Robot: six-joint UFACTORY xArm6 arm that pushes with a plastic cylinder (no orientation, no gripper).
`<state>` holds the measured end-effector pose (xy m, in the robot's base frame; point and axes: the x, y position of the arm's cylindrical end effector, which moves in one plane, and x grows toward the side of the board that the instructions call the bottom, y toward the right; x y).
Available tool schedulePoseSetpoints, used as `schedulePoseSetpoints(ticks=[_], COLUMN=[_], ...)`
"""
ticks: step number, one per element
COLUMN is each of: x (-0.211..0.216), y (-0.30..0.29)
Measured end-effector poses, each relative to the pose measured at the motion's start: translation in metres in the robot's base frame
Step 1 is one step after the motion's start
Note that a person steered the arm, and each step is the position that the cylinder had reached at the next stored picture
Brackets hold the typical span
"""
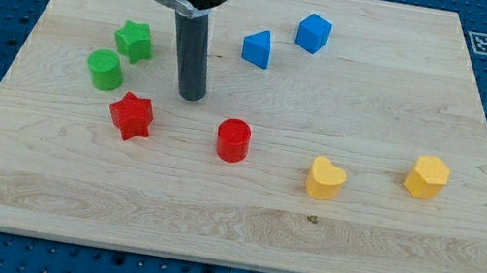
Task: Move the red star slightly to the left
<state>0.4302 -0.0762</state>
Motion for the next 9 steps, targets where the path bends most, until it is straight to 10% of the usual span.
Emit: schedulePoseSetpoints(ticks=[9], x=[0.019], y=[-0.075])
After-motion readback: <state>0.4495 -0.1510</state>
